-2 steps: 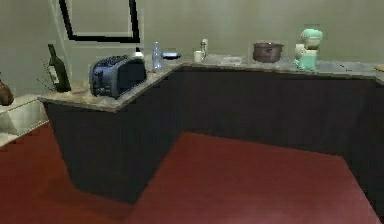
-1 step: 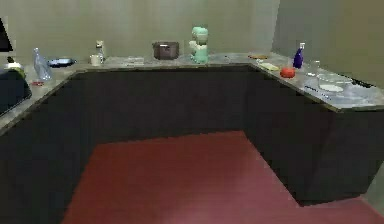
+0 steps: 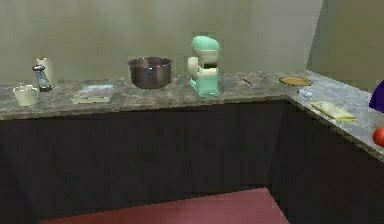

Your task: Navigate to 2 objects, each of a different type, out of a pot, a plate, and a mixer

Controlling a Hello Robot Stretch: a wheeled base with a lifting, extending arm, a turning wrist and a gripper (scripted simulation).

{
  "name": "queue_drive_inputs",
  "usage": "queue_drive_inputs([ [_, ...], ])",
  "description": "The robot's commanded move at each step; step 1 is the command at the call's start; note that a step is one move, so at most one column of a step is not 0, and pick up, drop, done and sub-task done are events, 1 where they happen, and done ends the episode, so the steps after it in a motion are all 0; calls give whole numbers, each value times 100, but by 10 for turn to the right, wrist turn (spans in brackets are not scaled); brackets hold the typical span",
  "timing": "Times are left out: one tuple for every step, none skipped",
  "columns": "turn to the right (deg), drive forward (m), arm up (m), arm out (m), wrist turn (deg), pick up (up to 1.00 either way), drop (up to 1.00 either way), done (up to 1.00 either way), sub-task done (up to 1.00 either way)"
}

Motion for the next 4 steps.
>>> queue_drive_inputs([
  [30, 0, 0, 0, 0, 0, 0, 0, 0],
  [0, 55, 0, 0, 0, 0, 0, 0, 0],
  [-210, 0, 0, 0, 0, 0, 0, 0, 0],
  [0, 0, 0, 0, 0, 0, 0, 0, 100],
])
